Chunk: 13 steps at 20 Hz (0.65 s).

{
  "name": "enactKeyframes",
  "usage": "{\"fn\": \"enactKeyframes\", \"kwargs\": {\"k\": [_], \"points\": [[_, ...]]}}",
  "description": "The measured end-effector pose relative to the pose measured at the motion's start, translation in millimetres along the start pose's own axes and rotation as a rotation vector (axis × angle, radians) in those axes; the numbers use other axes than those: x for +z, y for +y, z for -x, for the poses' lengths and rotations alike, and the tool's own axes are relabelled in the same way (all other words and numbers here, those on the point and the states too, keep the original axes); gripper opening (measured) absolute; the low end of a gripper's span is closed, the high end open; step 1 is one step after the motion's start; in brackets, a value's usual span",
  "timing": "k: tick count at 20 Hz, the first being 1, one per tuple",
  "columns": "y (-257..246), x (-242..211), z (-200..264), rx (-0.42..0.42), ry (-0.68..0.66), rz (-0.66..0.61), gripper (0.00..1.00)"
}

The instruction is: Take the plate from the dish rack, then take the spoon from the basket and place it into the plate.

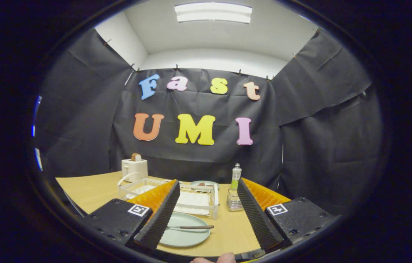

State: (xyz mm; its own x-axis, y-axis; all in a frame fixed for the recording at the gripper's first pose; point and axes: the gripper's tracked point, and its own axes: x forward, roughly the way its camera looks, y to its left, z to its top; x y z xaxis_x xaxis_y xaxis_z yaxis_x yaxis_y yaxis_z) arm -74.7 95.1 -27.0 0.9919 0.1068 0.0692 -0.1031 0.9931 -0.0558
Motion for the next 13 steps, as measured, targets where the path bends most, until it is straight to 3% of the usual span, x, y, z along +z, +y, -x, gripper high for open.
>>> {"fn": "enactKeyframes", "kwargs": {"k": [9, 13], "points": [[-15.6, 10.1, 7.8, -0.041, -0.017, -0.026, 1.00], [-13.0, 9.3, 11.0, -0.021, 0.004, -0.050, 1.00]]}}
